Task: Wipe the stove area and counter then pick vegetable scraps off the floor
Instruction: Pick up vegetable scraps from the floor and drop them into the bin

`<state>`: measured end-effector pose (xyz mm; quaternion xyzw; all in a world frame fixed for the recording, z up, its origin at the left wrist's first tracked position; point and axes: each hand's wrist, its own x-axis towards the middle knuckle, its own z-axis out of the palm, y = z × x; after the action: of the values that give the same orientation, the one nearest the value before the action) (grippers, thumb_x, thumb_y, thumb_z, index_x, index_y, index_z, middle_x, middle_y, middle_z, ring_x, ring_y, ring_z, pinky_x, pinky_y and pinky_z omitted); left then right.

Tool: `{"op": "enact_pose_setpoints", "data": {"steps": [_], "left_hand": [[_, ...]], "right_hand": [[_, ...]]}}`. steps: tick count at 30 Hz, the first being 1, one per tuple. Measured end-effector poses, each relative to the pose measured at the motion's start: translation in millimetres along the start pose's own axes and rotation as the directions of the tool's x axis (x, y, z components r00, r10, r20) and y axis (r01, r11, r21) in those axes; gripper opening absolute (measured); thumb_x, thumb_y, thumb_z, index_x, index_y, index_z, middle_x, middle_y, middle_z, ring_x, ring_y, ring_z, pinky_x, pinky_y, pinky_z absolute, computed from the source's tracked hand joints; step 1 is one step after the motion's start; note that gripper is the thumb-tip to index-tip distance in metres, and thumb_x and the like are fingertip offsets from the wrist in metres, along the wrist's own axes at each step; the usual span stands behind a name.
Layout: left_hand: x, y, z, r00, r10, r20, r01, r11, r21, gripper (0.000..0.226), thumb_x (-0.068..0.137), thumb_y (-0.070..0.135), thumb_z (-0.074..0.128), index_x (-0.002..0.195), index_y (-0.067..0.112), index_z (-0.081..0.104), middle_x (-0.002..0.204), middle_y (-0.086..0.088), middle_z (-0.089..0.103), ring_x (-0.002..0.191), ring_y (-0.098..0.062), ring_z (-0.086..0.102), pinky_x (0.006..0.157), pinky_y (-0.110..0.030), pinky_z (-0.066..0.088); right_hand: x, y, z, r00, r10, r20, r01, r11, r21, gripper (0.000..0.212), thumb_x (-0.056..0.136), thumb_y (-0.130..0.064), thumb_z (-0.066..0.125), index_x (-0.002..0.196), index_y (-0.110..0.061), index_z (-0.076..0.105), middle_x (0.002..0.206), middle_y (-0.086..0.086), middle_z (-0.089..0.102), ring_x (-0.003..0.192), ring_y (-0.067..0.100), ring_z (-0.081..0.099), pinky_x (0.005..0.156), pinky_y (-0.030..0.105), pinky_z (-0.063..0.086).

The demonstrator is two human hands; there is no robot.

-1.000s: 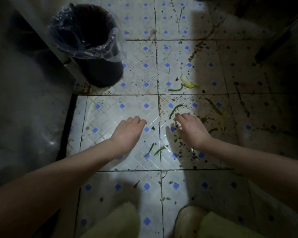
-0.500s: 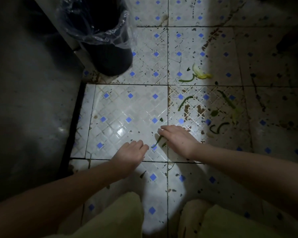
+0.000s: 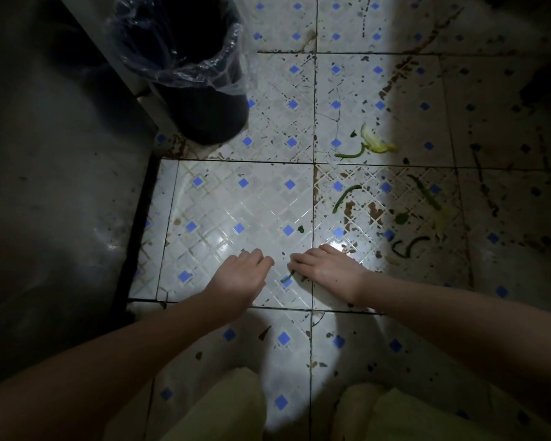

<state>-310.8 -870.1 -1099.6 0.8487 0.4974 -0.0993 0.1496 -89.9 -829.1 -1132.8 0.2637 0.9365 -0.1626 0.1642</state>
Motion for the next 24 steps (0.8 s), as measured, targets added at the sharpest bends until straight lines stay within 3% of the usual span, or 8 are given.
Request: {"op": "enact_pose_setpoints", "data": {"steps": [3,7,10,14,24], "left_hand": [[-3.3,-6.0,0.2,0.996,0.034,-0.078,-0.032,0.999,0.026,0.021,0.075,0.017,0.076,0.094,0.012,0.068,0.076,-0.004,0.062,0.061,-0.019,0.056,0.055,-0.028,0.048],[-4.6,-12.7,1.4,0.992,0.041,-0.122,-0.038,0.999,0.033,0.02,0.073,0.013,0.076,0.091,0.009,0.069,0.074,-0.006,0.061,0.06,-0.021,0.056,0.052,-0.03,0.048],[-2.8,-14.0,1.0,0.999,-0.002,-0.05,0.003,1.0,0.023,0.02,0.084,0.017,0.065,0.103,0.009,0.066,0.086,-0.008,0.062,0.071,-0.024,0.058,0.062,-0.034,0.05],[11.7,-15.1,3.0,0.998,-0.055,-0.001,0.055,0.998,-0.024,0.029,0.099,0.026,0.042,0.127,0.018,0.045,0.115,-0.003,0.051,0.1,-0.021,0.051,0.083,-0.03,0.038],[48.0,-13.0,-3.2,0.996,-0.084,0.019,0.085,0.993,-0.087,0.029,0.099,0.023,0.043,0.127,0.017,0.044,0.12,-0.005,0.05,0.104,-0.023,0.05,0.087,-0.033,0.041]], "right_hand": [[3.1,-1.3,3.9,1.0,-0.016,-0.009,0.015,1.0,-0.01,0.064,0.081,0.005,0.053,0.14,-0.013,0.035,0.144,0.007,0.036,0.123,0.026,0.041,0.103,0.036,0.034],[3.2,0.0,8.1,0.999,0.011,-0.03,-0.009,0.999,0.035,0.048,0.084,0.003,0.052,0.129,-0.012,0.046,0.125,0.006,0.051,0.11,0.024,0.049,0.094,0.032,0.04],[2.4,-0.7,10.0,0.999,0.035,-0.029,-0.033,0.997,0.071,0.049,0.083,0.005,0.053,0.129,-0.011,0.046,0.123,0.007,0.051,0.109,0.023,0.049,0.093,0.032,0.042],[3.3,-2.5,10.0,0.998,0.056,-0.038,-0.053,0.996,0.077,0.049,0.082,0.005,0.053,0.128,-0.011,0.044,0.122,0.008,0.049,0.107,0.023,0.048,0.091,0.031,0.04],[1.4,-3.5,7.7,0.996,0.088,-0.02,-0.087,0.995,0.056,0.05,0.082,0.006,0.053,0.128,-0.007,0.04,0.12,0.012,0.051,0.105,0.025,0.049,0.092,0.034,0.042]]}}
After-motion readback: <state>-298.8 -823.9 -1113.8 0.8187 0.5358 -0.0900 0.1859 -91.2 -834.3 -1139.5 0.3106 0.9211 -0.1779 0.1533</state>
